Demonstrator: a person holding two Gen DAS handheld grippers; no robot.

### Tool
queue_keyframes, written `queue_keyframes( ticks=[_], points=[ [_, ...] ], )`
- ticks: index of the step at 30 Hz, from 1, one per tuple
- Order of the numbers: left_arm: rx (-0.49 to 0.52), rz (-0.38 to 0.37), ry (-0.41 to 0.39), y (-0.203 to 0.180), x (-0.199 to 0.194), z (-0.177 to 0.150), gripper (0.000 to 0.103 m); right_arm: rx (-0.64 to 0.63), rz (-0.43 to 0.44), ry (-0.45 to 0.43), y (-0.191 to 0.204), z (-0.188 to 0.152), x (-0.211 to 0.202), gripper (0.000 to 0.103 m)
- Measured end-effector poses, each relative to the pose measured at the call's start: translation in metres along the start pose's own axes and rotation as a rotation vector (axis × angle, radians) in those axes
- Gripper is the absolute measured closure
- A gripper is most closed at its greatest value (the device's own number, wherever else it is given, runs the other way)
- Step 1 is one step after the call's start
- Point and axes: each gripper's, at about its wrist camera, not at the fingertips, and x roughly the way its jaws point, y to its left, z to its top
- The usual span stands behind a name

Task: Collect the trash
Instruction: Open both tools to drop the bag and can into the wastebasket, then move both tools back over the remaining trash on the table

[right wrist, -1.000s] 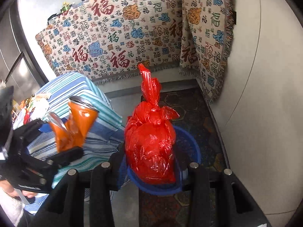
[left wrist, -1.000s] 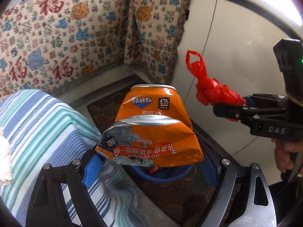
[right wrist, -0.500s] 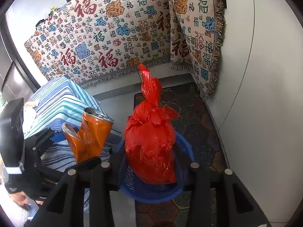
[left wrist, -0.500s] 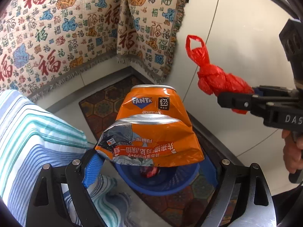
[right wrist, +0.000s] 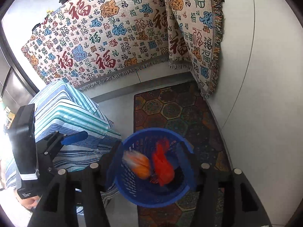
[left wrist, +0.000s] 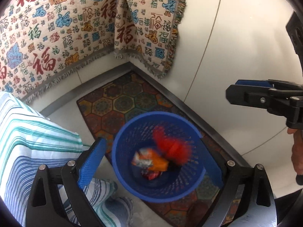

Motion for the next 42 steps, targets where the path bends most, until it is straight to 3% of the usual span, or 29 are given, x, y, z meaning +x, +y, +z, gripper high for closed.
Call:
queue_keyframes(
  ticks=[5, 11, 15, 19, 22, 28, 33, 37, 42],
  points=[
    [-0.048, -0.001, -0.041, 0.009, -0.019, 0.003, 0.007, -0.006, -0.012, -0.048, 0.002, 0.005, -0.012, 0.043],
    [-0.090, -0.020, -0.131, 0.019, -0.085, 0.000, 0.007, -0.063, -0.041, -0.146, 0.028, 0.015, -0.039, 0.043],
    [-0.088, 0.018, -0.175, 0.036, -0.141, -0.024, 0.004, -0.158, -0.053, -0.224, 0.074, 0.020, -0.057, 0.040],
    [-0.124, 0.072, -0.157, 0.079, -0.183, -0.067, 0.004, -0.274, -0.025, -0.248, 0.134, 0.015, -0.057, 0.039],
    [-0.193, 0.120, -0.109, 0.121, -0.204, -0.105, 0.004, -0.347, 0.037, -0.212, 0.184, 0.005, -0.047, 0.039],
    [-0.276, 0.292, -0.037, 0.196, -0.235, -0.171, 0.004, -0.491, 0.167, -0.109, 0.283, -0.030, -0.021, 0.039],
    [-0.339, 0.448, -0.022, 0.244, -0.260, -0.215, 0.004, -0.589, 0.205, -0.031, 0.346, -0.066, 0.012, 0.039],
    [-0.414, 0.519, 0.002, 0.276, -0.272, -0.248, 0.004, -0.641, 0.179, 0.016, 0.371, -0.082, 0.035, 0.039],
    [-0.516, 0.515, 0.005, 0.311, -0.285, -0.268, 0.000, -0.608, 0.177, 0.040, 0.379, -0.080, 0.049, 0.037]
  ],
)
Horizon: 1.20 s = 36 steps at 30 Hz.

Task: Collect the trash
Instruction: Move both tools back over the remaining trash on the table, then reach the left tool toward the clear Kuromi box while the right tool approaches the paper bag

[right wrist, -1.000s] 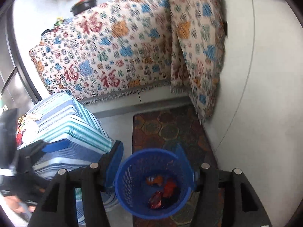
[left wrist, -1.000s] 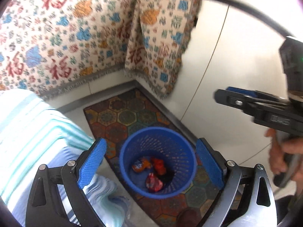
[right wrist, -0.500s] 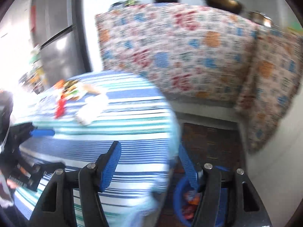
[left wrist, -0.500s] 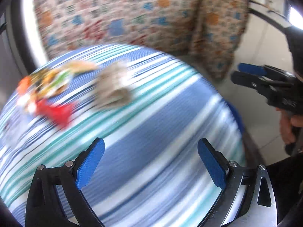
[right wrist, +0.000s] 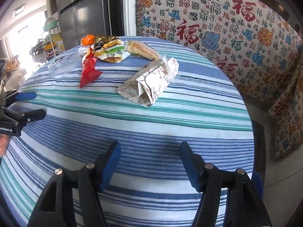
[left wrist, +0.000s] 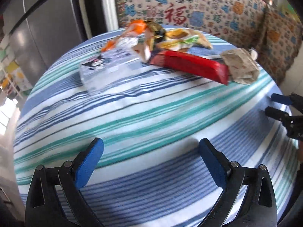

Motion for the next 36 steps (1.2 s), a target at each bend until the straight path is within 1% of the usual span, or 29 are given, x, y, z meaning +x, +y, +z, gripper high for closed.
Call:
queue_keyframes(
  ticks=[3, 5, 9, 13, 15, 16, 17, 20, 24, 26, 27, 28, 29, 30, 32, 33, 34, 35, 36],
  points=[
    [0.004, -0.007, 0.004, 0.010, 0.006, 0.005, 0.000, 0.031, -0.005, 0.001, 0.000, 0.005, 0.006, 0.029],
    [0.033, -0.025, 0.003, 0.017, 0.011, 0.011, 0.000, 0.041, -0.011, 0.006, 0.003, 0.010, 0.010, 0.027],
    [0.159, -0.113, 0.003, 0.040, 0.020, 0.027, 0.000, 0.071, -0.024, 0.021, 0.008, 0.019, 0.018, 0.020],
    [0.200, -0.155, 0.002, 0.075, 0.026, 0.039, 0.000, 0.072, -0.030, 0.029, 0.016, 0.030, 0.026, 0.018],
    [0.229, -0.167, 0.000, 0.086, 0.029, 0.044, 0.000, 0.068, -0.031, 0.027, 0.017, 0.032, 0.029, 0.016],
    [0.228, -0.181, 0.005, 0.091, 0.031, 0.047, 0.000, 0.067, -0.031, 0.028, 0.018, 0.033, 0.029, 0.015],
    [0.229, -0.180, 0.005, 0.094, 0.034, 0.051, 0.000, 0.066, -0.030, 0.028, 0.018, 0.033, 0.029, 0.015],
    [0.256, -0.201, 0.008, 0.097, 0.044, 0.064, 0.000, 0.065, -0.029, 0.028, 0.018, 0.033, 0.029, 0.015],
    [0.297, -0.224, 0.005, 0.087, 0.060, 0.088, 0.000, 0.064, -0.027, 0.028, 0.019, 0.033, 0.029, 0.015],
    [0.289, -0.228, 0.009, 0.086, 0.067, 0.098, 0.000, 0.074, -0.026, 0.028, 0.018, 0.035, 0.029, 0.015],
    [0.285, -0.226, 0.008, 0.085, 0.069, 0.100, 0.000, 0.099, -0.004, 0.018, 0.017, 0.036, 0.028, 0.015],
    [0.283, -0.221, 0.006, 0.083, 0.071, 0.103, 0.000, 0.149, 0.051, -0.005, 0.013, 0.038, 0.024, 0.015],
    [0.286, -0.219, 0.005, 0.081, 0.072, 0.103, 0.000, 0.195, 0.087, -0.029, 0.010, 0.041, 0.021, 0.015],
    [0.293, -0.217, 0.001, 0.078, 0.071, 0.103, 0.000, 0.211, 0.092, -0.052, 0.010, 0.044, 0.018, 0.015],
    [0.305, -0.211, -0.007, 0.076, 0.070, 0.102, 0.002, 0.203, 0.058, -0.084, 0.011, 0.050, 0.015, 0.015],
    [0.308, -0.213, -0.012, 0.075, 0.068, 0.101, 0.004, 0.203, 0.035, -0.083, 0.011, 0.053, 0.018, 0.017],
    [0.303, -0.227, -0.016, 0.074, 0.066, 0.099, 0.012, 0.214, 0.031, -0.073, 0.009, 0.054, 0.021, 0.022],
    [0.295, -0.238, -0.022, 0.074, 0.064, 0.098, 0.019, 0.236, 0.032, -0.052, 0.005, 0.053, 0.027, 0.031],
    [0.290, -0.231, -0.030, 0.071, 0.061, 0.096, 0.020, 0.260, 0.041, -0.025, 0.000, 0.053, 0.034, 0.049]
  ],
)
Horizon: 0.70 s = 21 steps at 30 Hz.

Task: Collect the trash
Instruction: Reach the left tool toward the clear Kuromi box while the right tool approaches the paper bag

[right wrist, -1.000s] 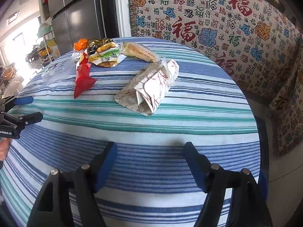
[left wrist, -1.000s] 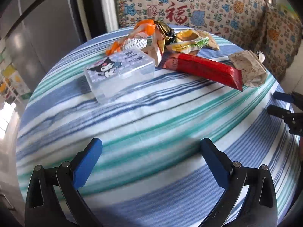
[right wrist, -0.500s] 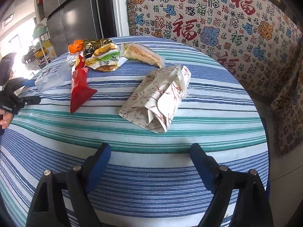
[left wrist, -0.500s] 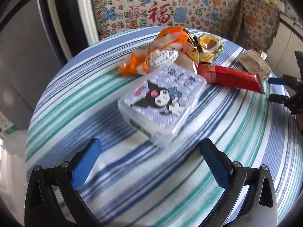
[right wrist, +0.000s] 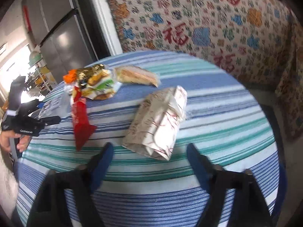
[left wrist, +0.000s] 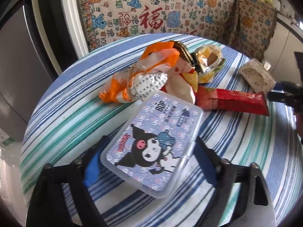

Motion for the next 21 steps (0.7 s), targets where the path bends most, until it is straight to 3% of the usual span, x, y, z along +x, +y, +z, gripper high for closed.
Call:
queue_keyframes(
  ticks=[1, 3, 9, 11, 12, 14, 17, 21],
  points=[
    [-0.004, 0.018, -0.002, -0.003, -0.001, -0.001, 0.021, 0.007, -0.010, -0.003, -0.004, 0.002, 0.001, 0.062],
    [-0.024, 0.044, -0.003, -0.009, -0.003, -0.005, 0.022, -0.012, -0.039, 0.000, -0.008, 0.006, 0.001, 0.075],
    [-0.225, 0.173, 0.026, -0.026, -0.015, -0.020, 0.030, -0.096, -0.128, 0.023, -0.032, 0.012, -0.006, 0.075],
    [-0.297, 0.226, 0.037, -0.037, -0.022, -0.030, 0.030, -0.068, -0.131, 0.021, -0.041, 0.010, -0.012, 0.069],
    [-0.323, 0.235, 0.036, -0.044, -0.025, -0.035, 0.030, -0.052, -0.123, 0.019, -0.044, 0.009, -0.015, 0.048],
    [-0.338, 0.251, 0.031, -0.059, -0.030, -0.043, 0.022, -0.010, -0.091, -0.016, -0.045, 0.008, -0.023, 0.024],
    [-0.317, 0.216, 0.040, -0.074, -0.029, -0.048, 0.006, 0.028, -0.051, -0.048, -0.038, 0.011, -0.026, 0.021],
    [-0.282, 0.196, 0.052, -0.075, -0.028, -0.050, 0.002, -0.011, -0.088, 0.019, -0.024, 0.019, 0.007, 0.021]
  ],
)
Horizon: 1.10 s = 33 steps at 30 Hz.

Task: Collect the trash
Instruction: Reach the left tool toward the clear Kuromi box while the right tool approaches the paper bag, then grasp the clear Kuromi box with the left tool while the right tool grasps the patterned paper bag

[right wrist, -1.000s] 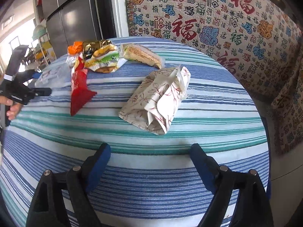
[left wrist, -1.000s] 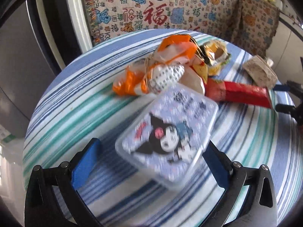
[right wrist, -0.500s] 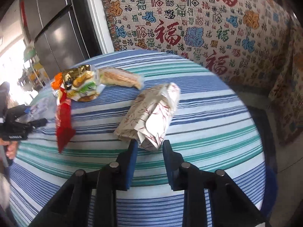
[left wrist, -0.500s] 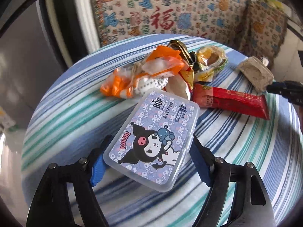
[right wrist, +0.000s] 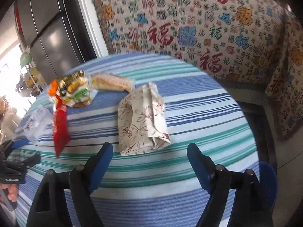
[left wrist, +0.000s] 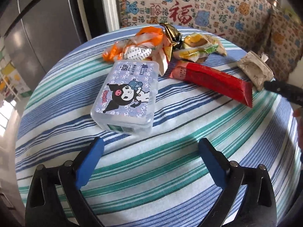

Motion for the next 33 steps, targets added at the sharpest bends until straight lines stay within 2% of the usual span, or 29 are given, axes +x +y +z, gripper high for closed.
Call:
queue_keyframes(
  ticks=[2, 4, 10, 15, 28, 30, 32, 33],
  points=[
    [0.027, -0.007, -0.005, 0.002, 0.001, 0.000, 0.000, -0.032, -0.022, 0.029, 0.006, -0.002, 0.013, 0.016],
    [0.033, -0.016, -0.018, 0.004, 0.002, 0.002, 0.000, -0.112, -0.068, 0.011, 0.017, -0.003, 0.019, 0.013],
    [-0.047, 0.034, -0.026, 0.020, 0.018, 0.025, 0.000, -0.108, -0.048, 0.032, 0.014, 0.007, 0.031, 0.000],
    [-0.076, 0.057, -0.026, 0.030, 0.033, 0.044, 0.000, -0.110, -0.045, 0.033, 0.012, 0.010, 0.033, 0.000],
    [-0.080, 0.065, -0.029, 0.031, 0.034, 0.044, 0.000, -0.144, -0.039, 0.036, 0.011, 0.007, 0.027, 0.001],
    [-0.078, 0.063, -0.039, 0.031, 0.031, 0.042, 0.006, -0.183, -0.037, 0.022, 0.020, 0.008, 0.026, 0.002],
    [-0.068, 0.057, -0.058, 0.028, 0.026, 0.040, 0.026, -0.210, -0.052, 0.007, 0.026, 0.009, 0.025, 0.003],
    [-0.058, 0.047, -0.063, 0.027, 0.023, 0.039, 0.031, -0.211, -0.051, 0.002, 0.027, 0.010, 0.025, 0.013]
  ],
)
